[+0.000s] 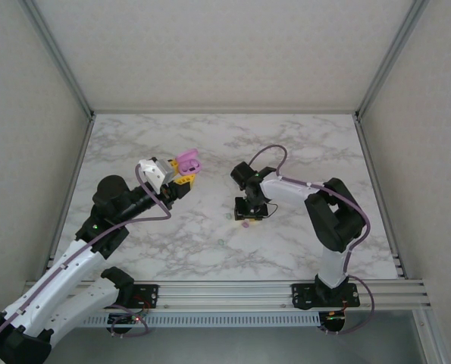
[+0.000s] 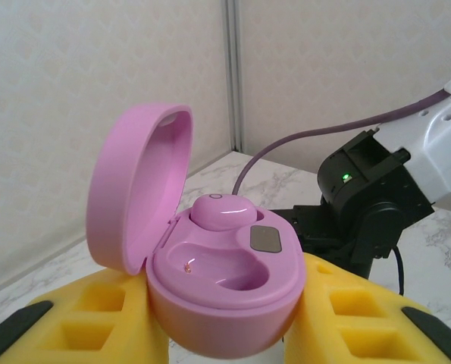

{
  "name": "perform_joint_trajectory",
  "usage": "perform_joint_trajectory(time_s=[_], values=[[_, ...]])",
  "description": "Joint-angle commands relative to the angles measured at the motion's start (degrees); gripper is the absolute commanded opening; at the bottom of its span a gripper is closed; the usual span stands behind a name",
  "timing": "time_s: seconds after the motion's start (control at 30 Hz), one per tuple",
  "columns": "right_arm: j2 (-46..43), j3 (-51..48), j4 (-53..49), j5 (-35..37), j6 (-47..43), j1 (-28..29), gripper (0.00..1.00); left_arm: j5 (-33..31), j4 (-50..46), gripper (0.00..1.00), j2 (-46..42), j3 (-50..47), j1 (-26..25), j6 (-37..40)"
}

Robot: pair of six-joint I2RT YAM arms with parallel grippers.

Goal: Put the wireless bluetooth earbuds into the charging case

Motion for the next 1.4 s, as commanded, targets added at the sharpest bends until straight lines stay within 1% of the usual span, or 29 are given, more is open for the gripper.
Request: perform_joint_trajectory(time_s=[0.0,0.03,0.17,0.3,0.57,0.6,0.73,0.8,0.83,0.93,1.03,1.17,1.37], values=[[0.56,1.81,-1.37,-2.96,-3.26,0.98,0.37,-0.06,0.26,0.20,-0.64,0.10,-0.51,0.03],[0.57,1.93,-1.66,-3.14,-4.01,2.61,0.37,-0.02,0.26,0.20,-0.60,0.14,-0.52,-0.05],[0.60,1.91,-2.51,-3.52,-6.95,3.81,0.37,0.29,0.37,0.20,-0.33,0.16,-0.54,-0.29],[0.50,1.79,-1.81,-9.18,-10.17,4.54,0.36,0.29,0.24,0.20,-0.32,0.32,-0.53,-0.24],[-0.70,4.32,-6.76,-14.11,-15.43,6.52,0.36,0.46,-0.42,0.20,-0.33,0.27,-0.54,-0.13],[-1.35,4.64,-7.47,-13.29,-15.35,6.59,0.35,0.46,-0.50,0.20,-0.33,0.26,-0.60,-0.10],[-6.29,3.66,-6.07,-5.36,-11.40,6.45,0.35,0.46,-0.51,0.20,-0.24,0.22,-0.59,-0.02],[-7.89,2.02,-5.19,-1.09,-7.23,5.56,0.36,0.47,-0.38,0.20,-0.18,0.20,-0.55,-0.05],[-8.18,0.84,-4.64,-0.13,-5.04,4.54,0.38,0.56,-0.34,0.20,-0.16,0.18,-0.60,-0.02],[-8.63,-3.42,-1.03,-2.57,-0.67,1.91,0.40,0.57,-0.25,0.20,-0.21,0.28,-0.60,-0.06],[-8.06,-5.99,2.96,-6.73,2.00,1.64,0.43,0.61,-0.49,0.20,0.01,0.36,-0.61,0.23],[-5.86,-6.98,3.47,-7.34,3.87,1.63,0.43,0.82,-0.20,0.20,0.36,0.40,-0.62,0.20],[-3.75,-7.06,5.36,-9.21,4.03,1.68,0.42,0.99,-0.12,0.20,0.76,0.66,-0.60,0.12]])
